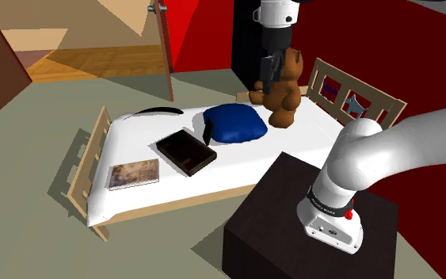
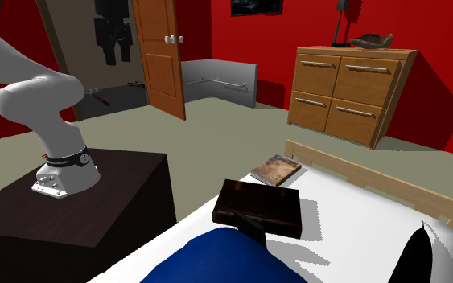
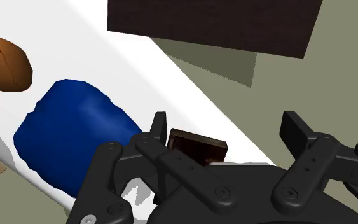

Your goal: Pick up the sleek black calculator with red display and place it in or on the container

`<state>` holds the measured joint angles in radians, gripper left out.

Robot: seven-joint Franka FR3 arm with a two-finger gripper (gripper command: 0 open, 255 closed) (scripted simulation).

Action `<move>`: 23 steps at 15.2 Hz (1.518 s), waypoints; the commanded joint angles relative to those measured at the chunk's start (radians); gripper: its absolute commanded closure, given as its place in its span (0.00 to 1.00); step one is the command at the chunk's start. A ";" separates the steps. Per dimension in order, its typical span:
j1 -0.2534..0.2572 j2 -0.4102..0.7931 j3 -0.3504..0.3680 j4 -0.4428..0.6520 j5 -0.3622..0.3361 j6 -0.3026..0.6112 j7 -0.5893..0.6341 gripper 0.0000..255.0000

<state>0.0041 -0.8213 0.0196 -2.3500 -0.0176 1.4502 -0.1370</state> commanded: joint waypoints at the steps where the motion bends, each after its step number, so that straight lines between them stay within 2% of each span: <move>1: 0.000 0.000 0.000 0.000 0.000 0.000 0.000 0.00; 12: -0.060 0.302 -0.021 -0.046 0.030 0.380 0.114 0.00; 23: -0.104 0.686 -0.059 0.068 0.077 0.684 0.194 0.00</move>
<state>-0.0975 -0.1725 -0.0368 -2.2989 0.0523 2.1096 0.0486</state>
